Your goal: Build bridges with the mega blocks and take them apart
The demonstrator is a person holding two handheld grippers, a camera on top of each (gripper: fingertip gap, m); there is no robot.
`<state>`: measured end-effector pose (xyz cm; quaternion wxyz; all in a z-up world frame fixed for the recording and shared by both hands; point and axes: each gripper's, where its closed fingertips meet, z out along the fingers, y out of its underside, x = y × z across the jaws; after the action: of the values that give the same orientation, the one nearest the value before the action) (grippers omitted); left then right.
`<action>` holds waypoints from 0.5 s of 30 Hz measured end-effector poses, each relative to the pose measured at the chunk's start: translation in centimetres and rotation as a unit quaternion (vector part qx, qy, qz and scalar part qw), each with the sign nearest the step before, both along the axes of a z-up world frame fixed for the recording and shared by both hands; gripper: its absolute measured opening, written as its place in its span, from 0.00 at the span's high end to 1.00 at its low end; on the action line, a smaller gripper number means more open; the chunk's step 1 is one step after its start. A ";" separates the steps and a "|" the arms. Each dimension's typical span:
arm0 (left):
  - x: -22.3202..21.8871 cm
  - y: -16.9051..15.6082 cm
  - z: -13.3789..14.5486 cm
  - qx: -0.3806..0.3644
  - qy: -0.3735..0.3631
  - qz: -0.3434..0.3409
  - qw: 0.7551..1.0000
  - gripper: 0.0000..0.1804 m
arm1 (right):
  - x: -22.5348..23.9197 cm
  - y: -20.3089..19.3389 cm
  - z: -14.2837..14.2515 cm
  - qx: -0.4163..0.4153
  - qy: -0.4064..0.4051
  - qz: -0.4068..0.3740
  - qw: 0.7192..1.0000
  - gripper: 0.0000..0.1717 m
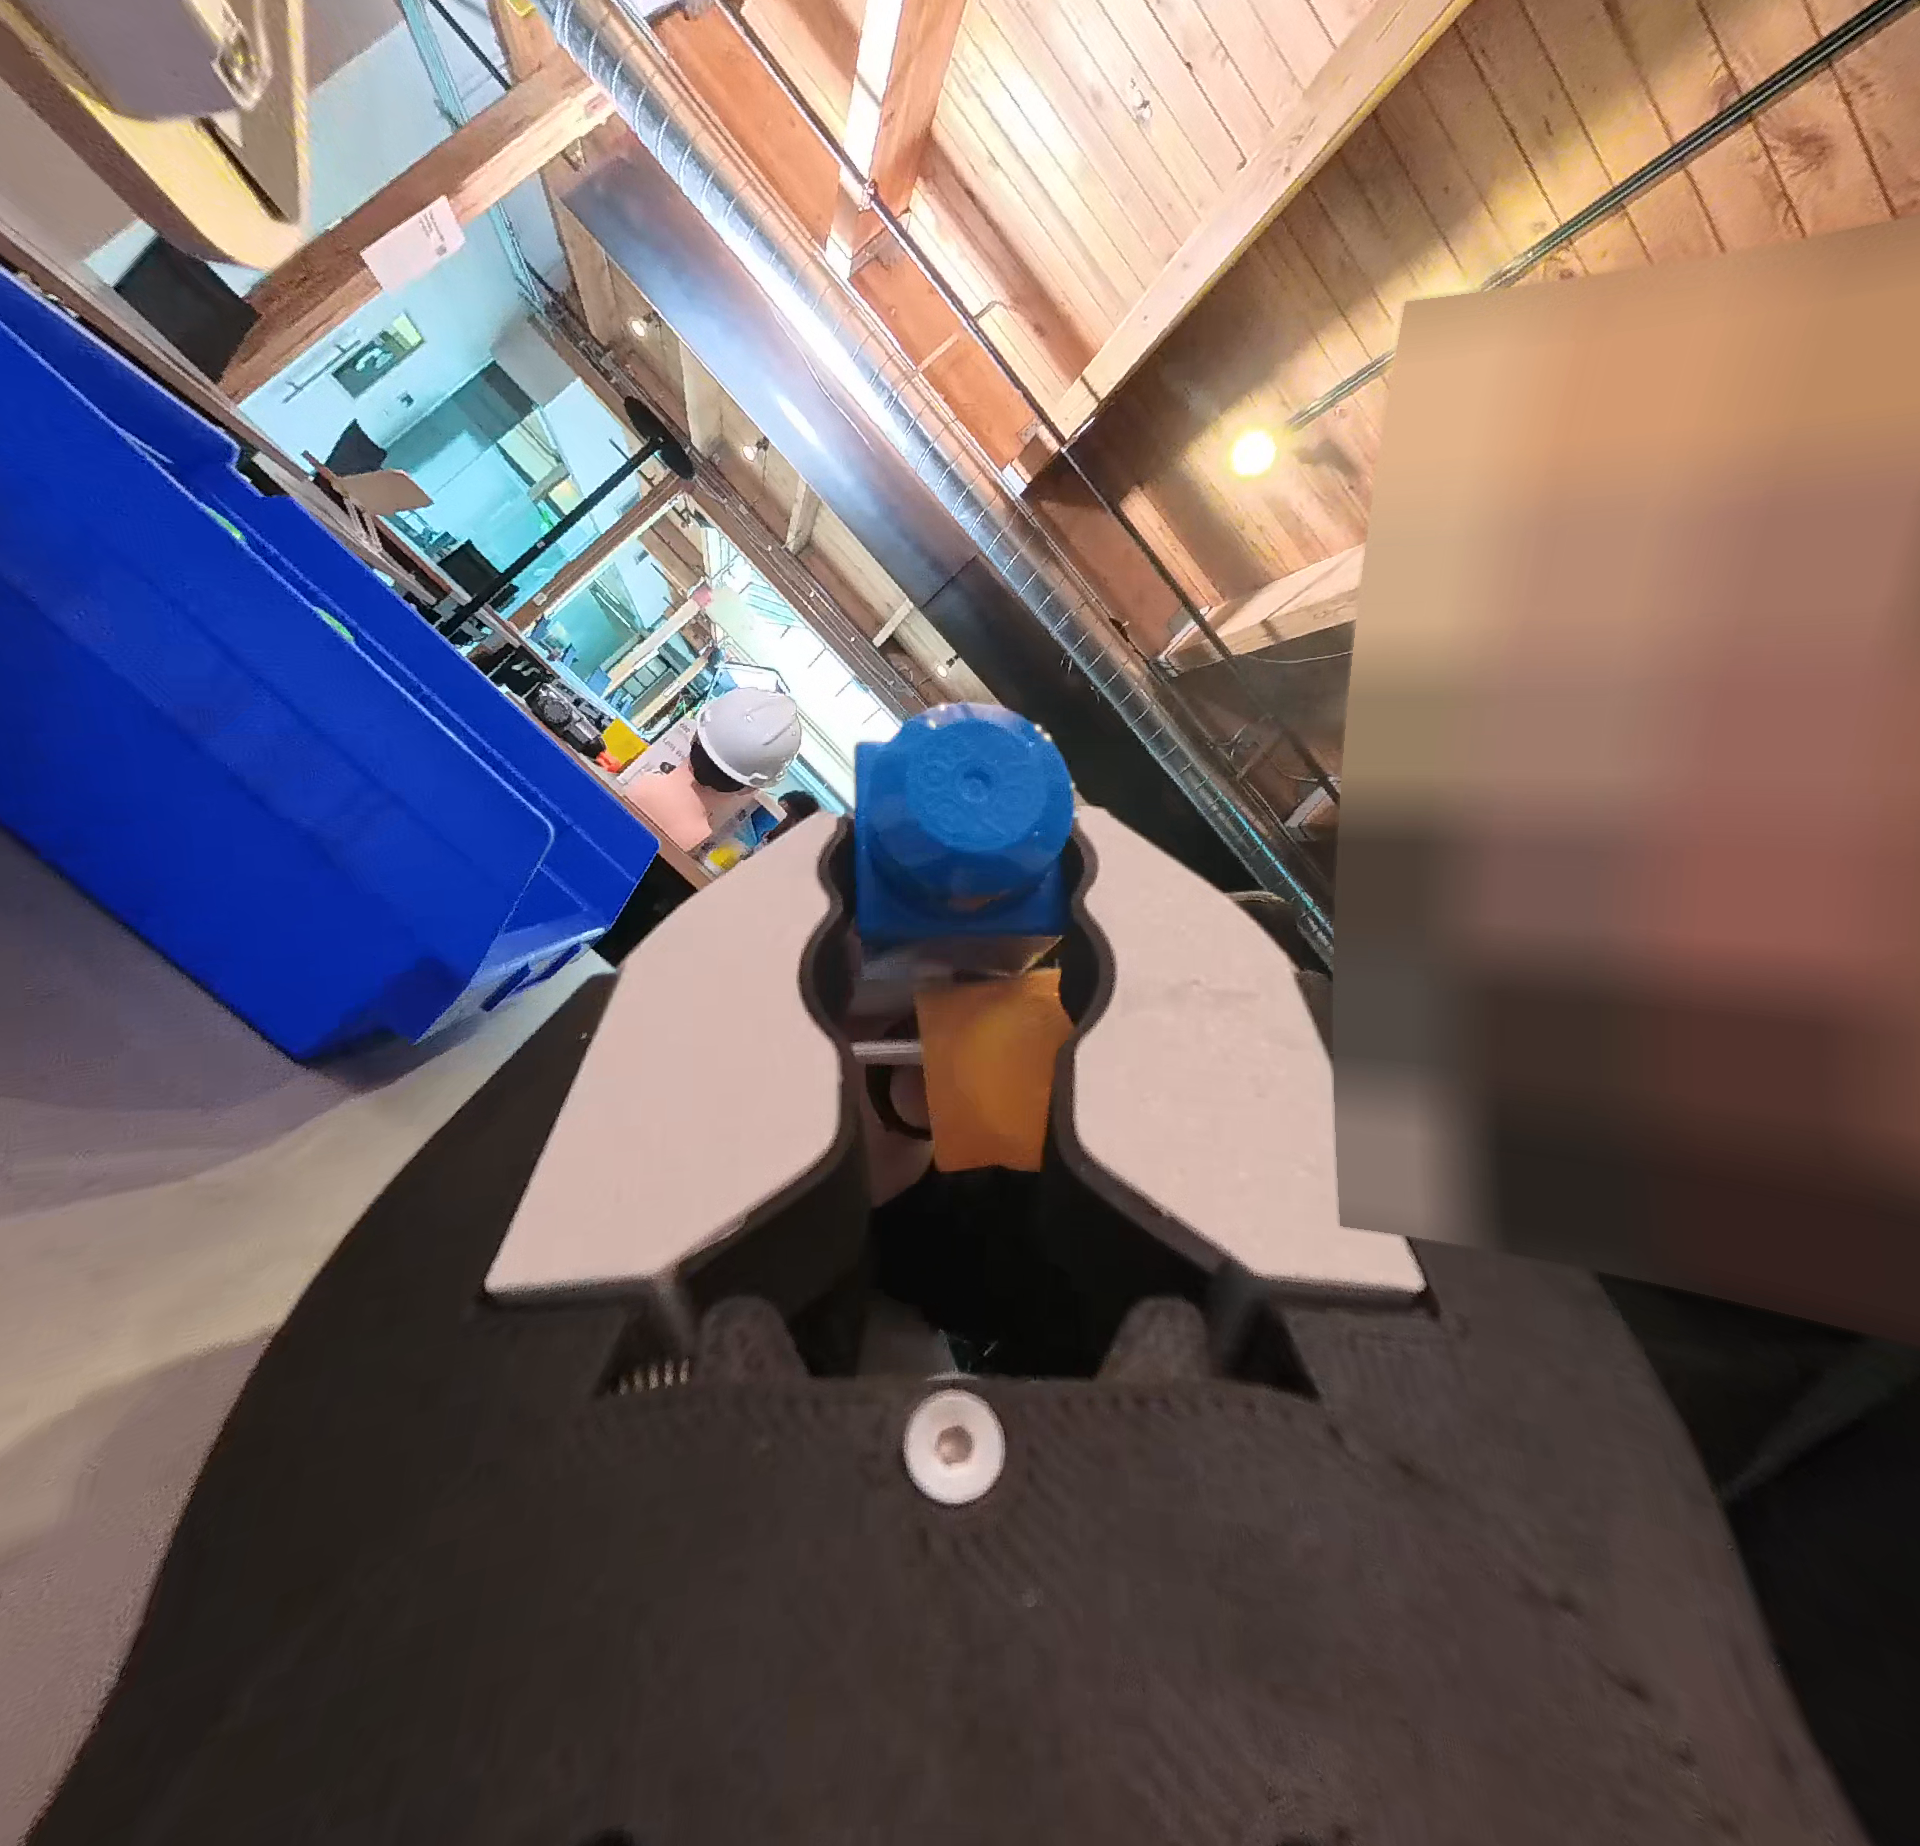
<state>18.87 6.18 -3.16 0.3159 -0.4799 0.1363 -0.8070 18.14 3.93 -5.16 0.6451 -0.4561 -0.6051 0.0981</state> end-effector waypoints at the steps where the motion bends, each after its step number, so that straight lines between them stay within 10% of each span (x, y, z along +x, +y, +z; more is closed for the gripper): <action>1: 0.0 0.0 0.1 -0.002 -0.005 0.002 1.000 0.80 | 0.0 0.0 0.0 0.003 0.000 -0.003 1.000 0.99; 15: 0.8 0.2 0.4 -0.030 -0.035 0.018 0.999 0.80 | 0.1 0.4 0.4 0.044 0.027 -0.034 0.998 0.99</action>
<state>19.64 6.40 -2.76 0.3198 -0.4635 0.0922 -0.8212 18.19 4.34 -4.72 0.6834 -0.4446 -0.5757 0.0619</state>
